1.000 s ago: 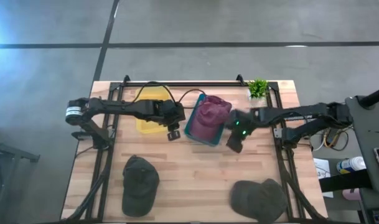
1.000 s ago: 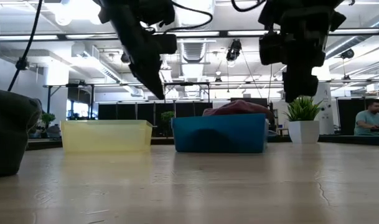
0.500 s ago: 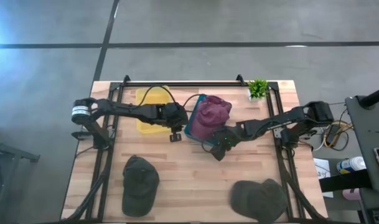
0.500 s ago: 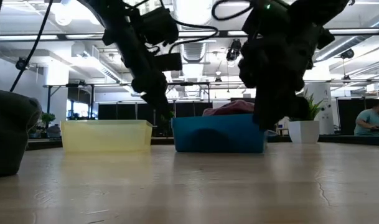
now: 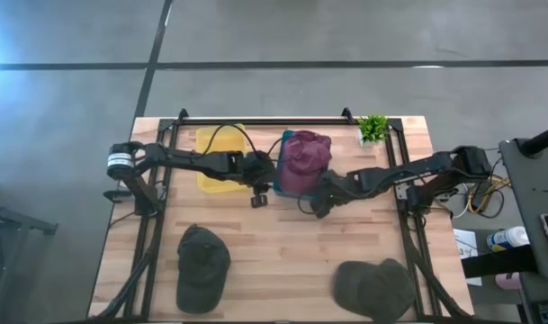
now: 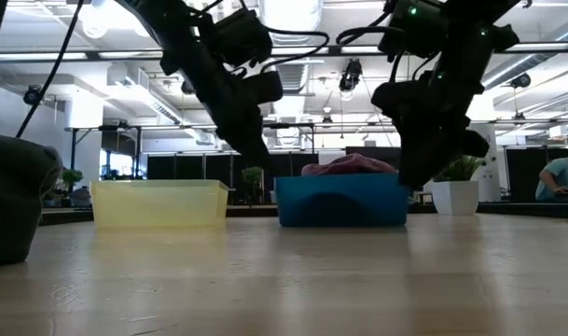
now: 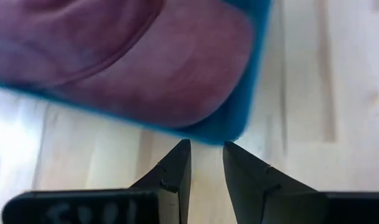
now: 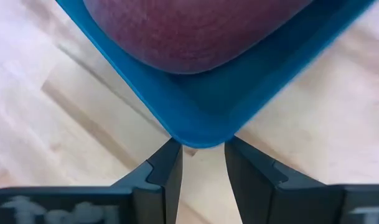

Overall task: Sort caps
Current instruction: Adjust the blue bin, then adjust the yellow bin

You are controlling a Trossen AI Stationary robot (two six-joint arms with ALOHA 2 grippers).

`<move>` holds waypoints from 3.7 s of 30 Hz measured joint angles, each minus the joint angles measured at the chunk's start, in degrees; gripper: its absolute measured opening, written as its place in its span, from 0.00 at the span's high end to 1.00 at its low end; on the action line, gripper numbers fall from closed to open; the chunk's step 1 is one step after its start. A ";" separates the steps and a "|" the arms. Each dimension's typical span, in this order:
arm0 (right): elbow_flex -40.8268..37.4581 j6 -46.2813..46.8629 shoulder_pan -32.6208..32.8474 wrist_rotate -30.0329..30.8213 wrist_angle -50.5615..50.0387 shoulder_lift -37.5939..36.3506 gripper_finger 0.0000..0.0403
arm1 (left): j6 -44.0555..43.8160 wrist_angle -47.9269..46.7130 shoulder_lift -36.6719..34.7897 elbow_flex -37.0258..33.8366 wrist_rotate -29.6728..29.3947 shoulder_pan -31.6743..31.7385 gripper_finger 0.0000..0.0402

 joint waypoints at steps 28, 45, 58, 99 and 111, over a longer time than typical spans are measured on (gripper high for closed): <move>0.02 -16.70 -3.74 -6.36 -3.92 -10.20 0.71 | -3.21 -29.72 -16.17 2.28 1.09 -0.38 0.78; 0.07 -20.42 -3.38 -12.34 2.40 -6.10 0.60 | -7.62 -30.84 -15.07 -1.75 -6.47 -1.44 0.78; 0.04 -17.80 -1.20 -11.58 0.39 -6.31 0.41 | 0.90 -23.62 -3.46 -1.61 -18.86 -1.69 0.78; -0.11 -21.04 -1.01 -9.01 -1.34 -6.31 0.41 | -2.51 -27.54 -4.56 2.96 -17.01 1.36 0.70; -0.11 -22.88 -1.01 -9.04 -1.34 -6.31 0.41 | 1.73 -26.35 1.13 2.89 -16.31 1.92 0.63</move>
